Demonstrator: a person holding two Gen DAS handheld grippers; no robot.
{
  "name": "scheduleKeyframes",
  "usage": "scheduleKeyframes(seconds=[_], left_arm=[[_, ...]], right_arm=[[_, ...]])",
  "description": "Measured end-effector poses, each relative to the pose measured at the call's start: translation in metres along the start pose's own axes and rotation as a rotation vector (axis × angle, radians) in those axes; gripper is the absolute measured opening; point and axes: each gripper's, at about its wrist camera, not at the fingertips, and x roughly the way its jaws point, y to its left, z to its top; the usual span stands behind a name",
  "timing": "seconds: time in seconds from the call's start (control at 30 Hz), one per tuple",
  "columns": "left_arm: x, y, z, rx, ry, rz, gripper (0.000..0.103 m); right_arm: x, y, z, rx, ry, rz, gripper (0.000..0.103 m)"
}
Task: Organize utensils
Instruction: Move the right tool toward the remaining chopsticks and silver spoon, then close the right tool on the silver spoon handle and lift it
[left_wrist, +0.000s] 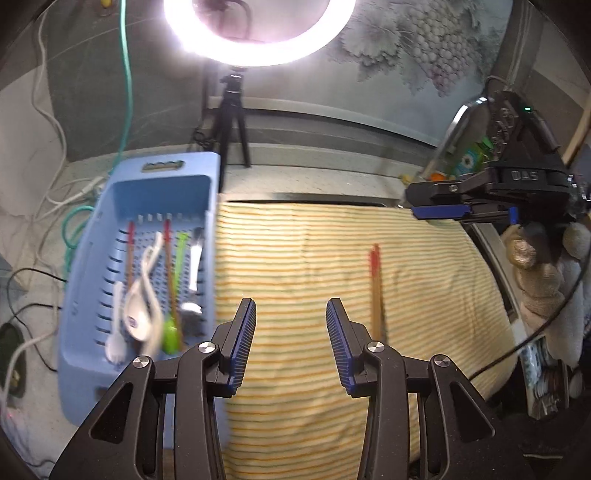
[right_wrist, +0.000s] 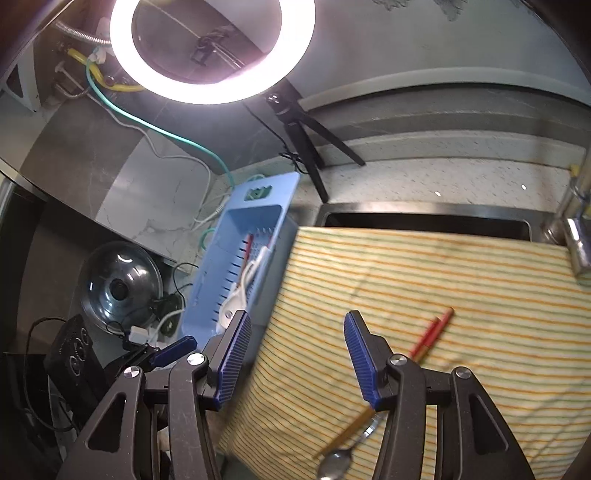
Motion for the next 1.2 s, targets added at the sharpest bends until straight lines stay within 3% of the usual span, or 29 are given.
scheduleKeyframes(seconds=[0.07, 0.3, 0.67, 1.03, 1.2], left_arm=[[0.002, -0.014, -0.01, 0.01, 0.01, -0.021, 0.038], [0.014, -0.062, -0.053, 0.135, 0.088, 0.013, 0.038], [0.029, -0.104, -0.099, 0.14, 0.143, -0.005, 0.038], [0.054, -0.11, -0.111, 0.144, 0.137, 0.012, 0.038], [0.063, -0.109, -0.111, 0.144, 0.155, 0.019, 0.03]], right_arm=[[0.001, -0.012, -0.008, 0.02, 0.024, 0.002, 0.049], [0.02, -0.055, -0.048, 0.093, 0.138, 0.019, 0.049], [0.062, -0.073, -0.093, 0.11, 0.307, 0.079, 0.03], [0.084, -0.081, -0.101, 0.175, 0.339, 0.11, 0.022], [0.088, -0.085, -0.106, 0.204, 0.333, 0.124, 0.019]])
